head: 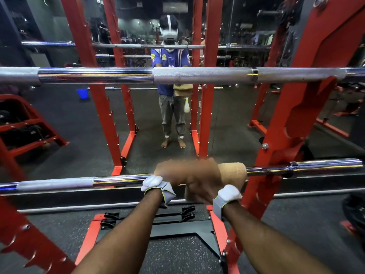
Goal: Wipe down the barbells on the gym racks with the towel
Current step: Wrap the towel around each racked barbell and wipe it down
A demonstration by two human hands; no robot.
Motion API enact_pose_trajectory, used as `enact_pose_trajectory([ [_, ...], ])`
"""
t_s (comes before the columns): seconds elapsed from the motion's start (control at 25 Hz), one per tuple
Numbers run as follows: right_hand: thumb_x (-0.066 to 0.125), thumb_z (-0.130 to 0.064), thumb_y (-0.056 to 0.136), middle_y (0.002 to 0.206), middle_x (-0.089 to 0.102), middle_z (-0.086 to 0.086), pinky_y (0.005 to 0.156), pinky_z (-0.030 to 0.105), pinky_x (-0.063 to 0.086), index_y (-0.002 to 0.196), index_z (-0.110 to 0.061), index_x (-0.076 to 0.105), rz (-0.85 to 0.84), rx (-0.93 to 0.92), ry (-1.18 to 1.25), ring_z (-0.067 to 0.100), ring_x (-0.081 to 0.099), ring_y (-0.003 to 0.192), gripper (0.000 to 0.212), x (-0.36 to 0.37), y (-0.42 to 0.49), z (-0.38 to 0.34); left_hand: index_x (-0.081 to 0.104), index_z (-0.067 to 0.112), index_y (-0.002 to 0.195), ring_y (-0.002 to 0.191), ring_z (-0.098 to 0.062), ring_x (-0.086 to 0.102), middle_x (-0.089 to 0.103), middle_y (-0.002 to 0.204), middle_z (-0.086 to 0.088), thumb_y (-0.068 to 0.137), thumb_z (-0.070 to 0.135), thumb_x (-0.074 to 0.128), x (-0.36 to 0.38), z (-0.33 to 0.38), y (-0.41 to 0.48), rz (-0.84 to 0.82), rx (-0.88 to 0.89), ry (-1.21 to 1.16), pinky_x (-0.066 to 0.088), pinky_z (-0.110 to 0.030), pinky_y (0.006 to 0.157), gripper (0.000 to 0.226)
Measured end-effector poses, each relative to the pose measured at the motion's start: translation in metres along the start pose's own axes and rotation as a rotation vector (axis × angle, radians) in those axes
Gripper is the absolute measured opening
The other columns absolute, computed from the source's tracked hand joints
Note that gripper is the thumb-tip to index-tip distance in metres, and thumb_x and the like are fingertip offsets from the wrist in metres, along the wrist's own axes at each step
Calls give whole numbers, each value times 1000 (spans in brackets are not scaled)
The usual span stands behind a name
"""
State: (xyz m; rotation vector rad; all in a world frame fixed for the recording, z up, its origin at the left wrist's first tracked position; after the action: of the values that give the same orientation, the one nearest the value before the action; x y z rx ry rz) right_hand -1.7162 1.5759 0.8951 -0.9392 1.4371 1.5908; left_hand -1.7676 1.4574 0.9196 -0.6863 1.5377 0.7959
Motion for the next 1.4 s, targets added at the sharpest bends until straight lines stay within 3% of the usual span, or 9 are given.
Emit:
enact_pose_trajectory([
  [0.12,59,-34,62,78,65,-2,66,37,31,81,-27,55,-81,-13,-47,26,61,73,21,-1,6,-9,49,15,132,112,-32,61,65,122,-6,106,27,22,5,-2,2,26,-32,-52,42,-35,74,39],
  [0.28,57,-41,85,98,70,1,75,36,48,99,-22,64,-331,5,63,27,68,93,26,-12,27,0,47,16,134,110,-32,62,66,121,-7,105,26,24,8,-5,2,52,-88,-141,35,-33,71,39],
  [0.44,64,-36,62,63,59,0,60,35,31,69,-22,58,-62,-8,-12,27,58,58,17,-4,9,-24,66,13,108,108,-34,61,68,112,-10,101,36,31,0,-9,3,105,-222,-343,44,-35,81,43],
  [0.64,69,-36,76,83,70,4,66,32,30,84,-18,65,-120,-35,-53,24,68,77,20,-19,27,-45,64,20,95,110,-25,58,64,109,-2,94,49,33,4,-19,13,129,-285,-609,45,-38,88,43],
  [0.76,91,-33,48,66,68,2,50,19,32,65,-13,68,-19,118,188,16,67,60,35,-24,30,-47,68,22,96,111,-26,58,65,112,-2,95,49,40,2,-19,11,142,-290,-698,46,-38,89,40],
  [0.92,87,-34,43,70,69,0,55,28,43,71,-17,71,86,-147,-66,21,66,63,36,-16,16,-49,66,26,97,111,-20,58,64,112,5,93,51,45,1,-20,6,184,-286,-724,45,-36,91,32],
  [1.08,61,-37,87,105,71,11,80,36,47,100,-13,66,-315,-92,105,35,66,100,28,-28,20,-20,68,28,96,109,-17,59,66,109,8,91,49,48,4,-20,3,213,-265,-658,46,-32,86,29],
  [1.2,58,-52,85,104,70,2,77,35,47,95,-28,57,-431,-6,101,28,66,99,26,-29,18,15,69,30,97,106,-19,61,69,105,7,91,52,46,2,-16,1,185,-271,-593,44,-31,81,33],
  [1.4,60,-40,53,67,54,-2,59,39,36,73,-28,42,-5,-10,-47,28,54,60,29,-12,-11,17,68,28,96,101,-18,62,70,101,7,90,51,46,-1,-14,-2,183,-256,-591,42,-29,76,32],
])
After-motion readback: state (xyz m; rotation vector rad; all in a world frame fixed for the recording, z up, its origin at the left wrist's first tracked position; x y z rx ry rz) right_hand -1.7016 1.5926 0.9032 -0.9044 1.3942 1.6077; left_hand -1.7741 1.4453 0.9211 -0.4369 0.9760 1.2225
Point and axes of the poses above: each hand's wrist, its own y-axis towards the middle knuckle, its own x-axis out of the palm, z = x × y, the point moved 2 cm from there along y, towards the middle knuckle
